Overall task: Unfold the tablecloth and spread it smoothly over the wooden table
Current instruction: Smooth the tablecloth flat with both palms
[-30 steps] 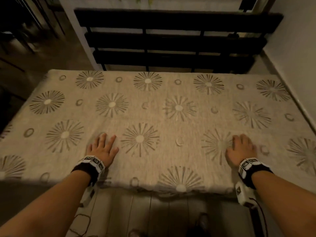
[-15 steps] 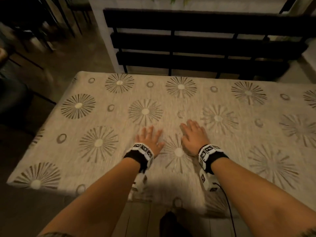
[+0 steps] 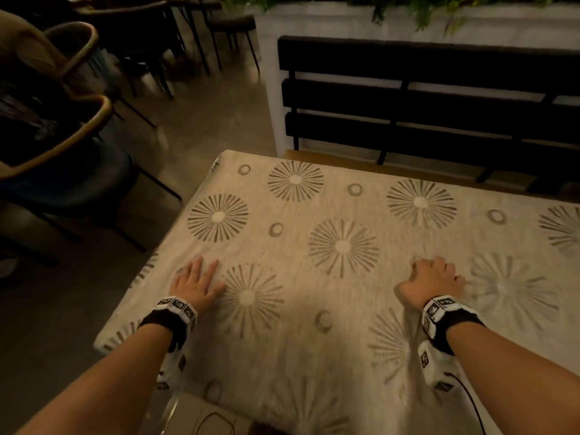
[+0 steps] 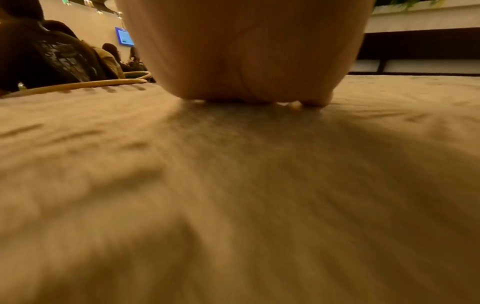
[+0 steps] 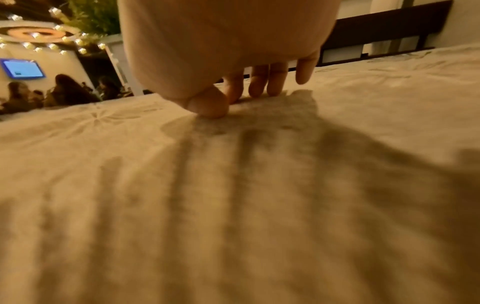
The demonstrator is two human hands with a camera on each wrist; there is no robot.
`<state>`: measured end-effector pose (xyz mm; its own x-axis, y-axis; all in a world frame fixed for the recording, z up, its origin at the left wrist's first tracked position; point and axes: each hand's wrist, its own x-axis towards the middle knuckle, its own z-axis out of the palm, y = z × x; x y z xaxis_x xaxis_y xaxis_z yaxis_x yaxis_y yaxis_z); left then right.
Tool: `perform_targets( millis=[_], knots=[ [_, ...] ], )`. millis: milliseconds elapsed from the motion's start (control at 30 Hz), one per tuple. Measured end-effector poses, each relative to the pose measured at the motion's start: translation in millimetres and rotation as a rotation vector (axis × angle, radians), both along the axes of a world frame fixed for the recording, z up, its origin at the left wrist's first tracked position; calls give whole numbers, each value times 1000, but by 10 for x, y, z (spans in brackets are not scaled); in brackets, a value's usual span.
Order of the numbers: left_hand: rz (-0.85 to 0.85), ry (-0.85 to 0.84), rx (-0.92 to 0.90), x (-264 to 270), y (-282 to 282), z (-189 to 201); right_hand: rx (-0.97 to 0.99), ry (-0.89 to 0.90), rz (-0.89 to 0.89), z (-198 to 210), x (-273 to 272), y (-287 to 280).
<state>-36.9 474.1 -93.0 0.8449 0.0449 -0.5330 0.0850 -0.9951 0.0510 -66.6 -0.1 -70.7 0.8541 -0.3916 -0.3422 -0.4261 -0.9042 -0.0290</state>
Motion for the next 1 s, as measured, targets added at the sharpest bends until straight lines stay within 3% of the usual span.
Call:
perform_targets(
  millis=[167, 400, 533, 700, 1000],
  knots=[
    [120, -17, -6, 589, 350, 109, 59, -105, 85, -6, 423, 623],
    [-185, -164, -34, 1781, 215, 249, 217, -227, 178, 4, 1144, 1538],
    [-233, -177, -62, 2293, 51, 266, 190, -197, 173, -59, 1403, 1752],
    [-226, 21, -78, 2425, -35, 83, 180, 31, 182, -246, 1447, 1746],
    [-242, 45, -49, 2650, 338, 45, 173, 40, 191, -258, 1583, 2046]
  ],
)
